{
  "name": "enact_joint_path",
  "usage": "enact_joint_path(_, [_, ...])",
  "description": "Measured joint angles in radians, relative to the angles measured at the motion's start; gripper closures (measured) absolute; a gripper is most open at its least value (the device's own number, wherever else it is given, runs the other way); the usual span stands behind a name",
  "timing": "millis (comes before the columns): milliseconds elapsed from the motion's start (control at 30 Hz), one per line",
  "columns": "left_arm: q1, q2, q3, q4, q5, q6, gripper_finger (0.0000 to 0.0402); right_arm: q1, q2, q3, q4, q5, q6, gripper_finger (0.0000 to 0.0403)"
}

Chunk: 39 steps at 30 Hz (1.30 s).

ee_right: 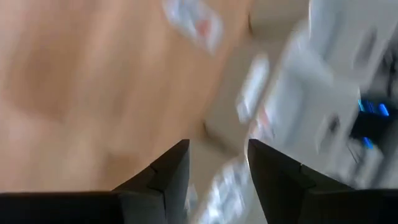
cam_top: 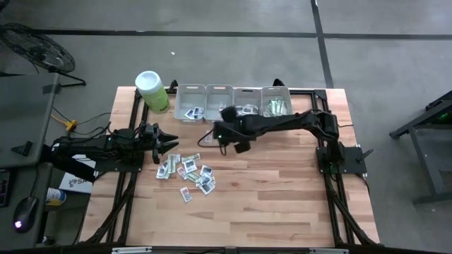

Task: Pick & Place First Aid Supplies
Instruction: Put the ointment pack into the middle left gray bin

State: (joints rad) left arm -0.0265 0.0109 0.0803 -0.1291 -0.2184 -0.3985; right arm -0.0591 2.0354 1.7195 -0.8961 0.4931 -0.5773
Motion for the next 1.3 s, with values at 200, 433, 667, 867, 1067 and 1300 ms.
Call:
enact_joint_path(200, [0.0, 0.0, 0.0, 0.0, 0.0, 0.0, 0.0252, 0.018, 0.0, 0.0, 0.239, -0.2, 0.102, 0.0249])
enact_joint_path(433, [0.0, 0.0, 0.0, 0.0, 0.0, 0.0, 0.0252, -0.002, 0.015, 0.0, 0.35, -0.266, 0.364, 0.0249])
enact_joint_path(667, [0.0, 0.0, 0.0, 0.0, 0.0, 0.0, 0.0252, -0.006, 0.016, 0.0, 0.292, -0.301, 0.419, 0.0253])
enact_joint_path(867, [0.0, 0.0, 0.0, 0.0, 0.0, 0.0, 0.0252, -0.006, 0.034, 0.0, 0.298, -0.347, 0.349, 0.0253])
enact_joint_path(1067, [0.0, 0.0, 0.0, 0.0, 0.001, 0.0, 0.0252, -0.006, 0.117, 0.0, 0.358, -0.383, 0.311, 0.0256])
enact_joint_path(1300, [0.0, 0.0, 0.0, 0.0, 0.001, 0.0, 0.0252, -0.013, 0.149, -0.001, 0.46, -0.351, 0.281, 0.0253])
